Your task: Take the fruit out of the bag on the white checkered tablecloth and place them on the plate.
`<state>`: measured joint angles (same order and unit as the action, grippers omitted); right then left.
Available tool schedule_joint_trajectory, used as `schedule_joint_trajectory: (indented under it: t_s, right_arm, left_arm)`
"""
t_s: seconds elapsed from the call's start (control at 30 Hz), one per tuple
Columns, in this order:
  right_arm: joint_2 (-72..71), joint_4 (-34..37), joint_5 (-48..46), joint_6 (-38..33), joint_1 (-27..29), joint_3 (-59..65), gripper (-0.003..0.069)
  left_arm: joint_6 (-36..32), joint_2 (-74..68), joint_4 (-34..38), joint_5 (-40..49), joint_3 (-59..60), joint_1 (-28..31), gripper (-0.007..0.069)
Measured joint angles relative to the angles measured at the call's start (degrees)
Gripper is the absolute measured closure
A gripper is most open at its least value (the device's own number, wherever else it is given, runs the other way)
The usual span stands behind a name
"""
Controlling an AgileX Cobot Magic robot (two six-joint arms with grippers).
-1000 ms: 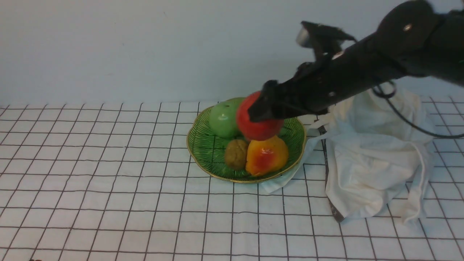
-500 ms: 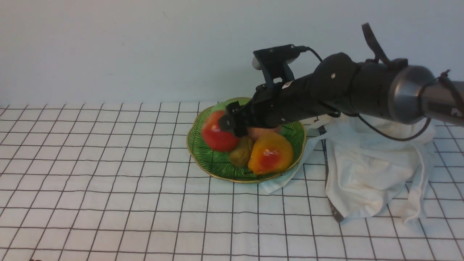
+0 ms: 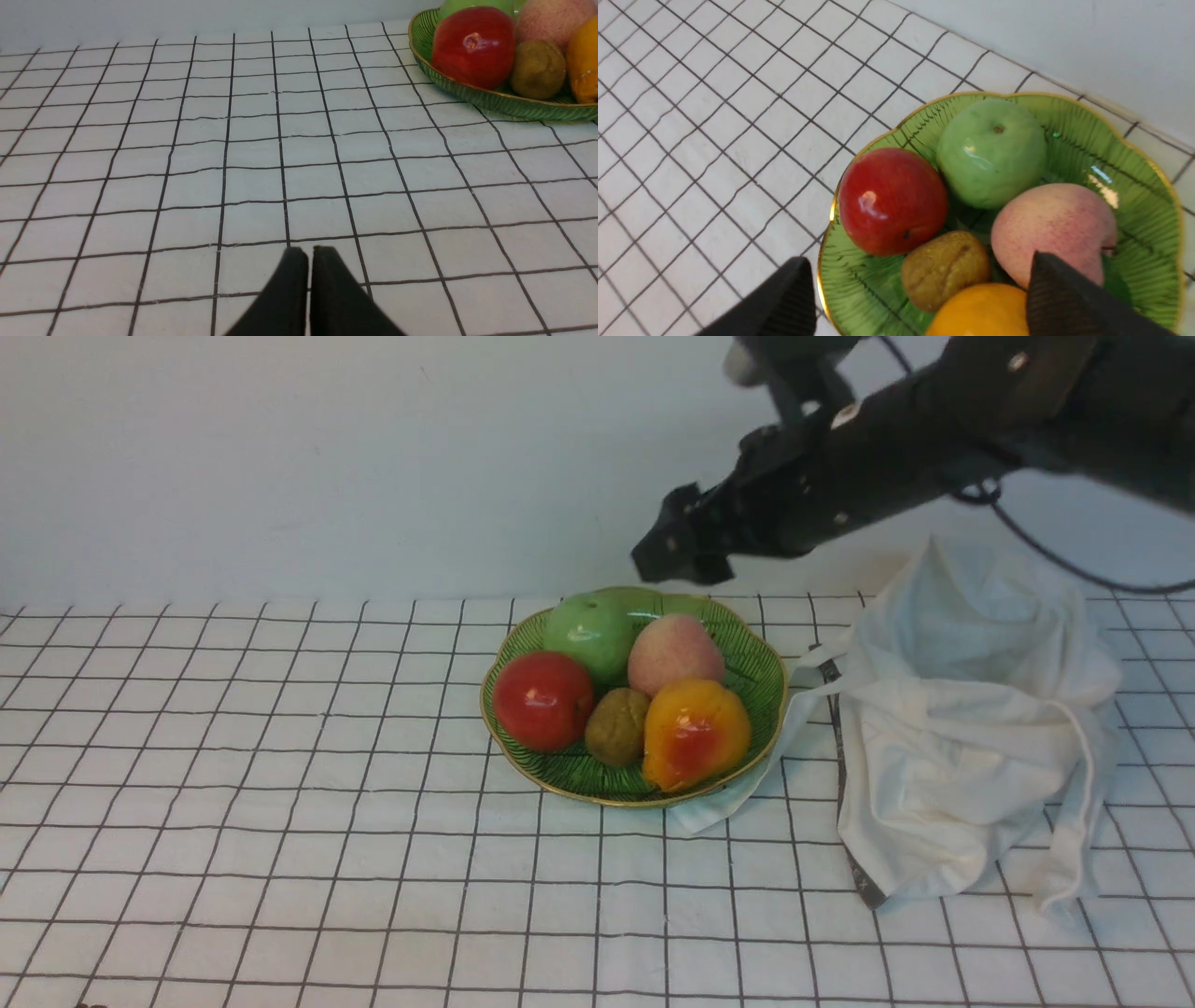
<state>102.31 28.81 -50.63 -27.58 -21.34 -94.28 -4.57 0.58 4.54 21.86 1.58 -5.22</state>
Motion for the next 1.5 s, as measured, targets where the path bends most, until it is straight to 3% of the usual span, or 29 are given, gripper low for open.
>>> schedule_joint_trajectory:
  t_s: [0.13,0.27,0.37,0.6,0.83,0.87,0.9,1.03,1.2,1.5]
  right_arm:
    - [-5.58,-10.86,-14.80,9.77,1.09,-6.83,0.0377]
    - [-13.25,-20.37,-20.86,17.69,1.15,-10.56,0.0612]
    - [-17.78,-22.00,-21.78,20.37,1.27,-10.62,0.0657]
    - [-34.69,-21.74,-21.94,21.91,1.45,-1.94,0.0671]
    - [-55.98,-20.54,-20.15,23.36,1.45,22.20,0.0671]
    - [-61.95,-19.84,-13.87,22.95,1.45,32.68,0.0671]
    - [-62.55,-19.72,-12.98,22.95,1.45,32.68,0.0671]
    - [-73.11,-18.11,9.59,22.84,1.45,54.46,0.0671]
    - [-78.79,-18.05,26.12,22.84,1.45,64.38,0.0671]
    - [-80.48,-17.88,31.33,22.78,1.45,65.87,0.0671]
  left_arm:
    - [0.00,0.00,0.00,0.00,0.00,0.00,0.0632]
    - [0.00,0.00,0.00,0.00,0.00,0.00,0.0632]
    - [0.00,0.00,0.00,0.00,0.00,0.00,0.0632]
    - [0.00,0.00,0.00,0.00,0.00,0.00,0.0632]
    - [0.00,0.00,0.00,0.00,0.00,0.00,0.0632]
    - [0.00,0.00,0.00,0.00,0.00,0.00,0.0632]
    - [0.00,0.00,0.00,0.00,0.00,0.00,0.0632]
    - [0.00,0.00,0.00,0.00,0.00,0.00,0.0632]
    - [0.00,0.00,0.00,0.00,0.00,0.00,0.0632]
    - [0.00,0.00,0.00,0.00,0.00,0.00,0.0632]
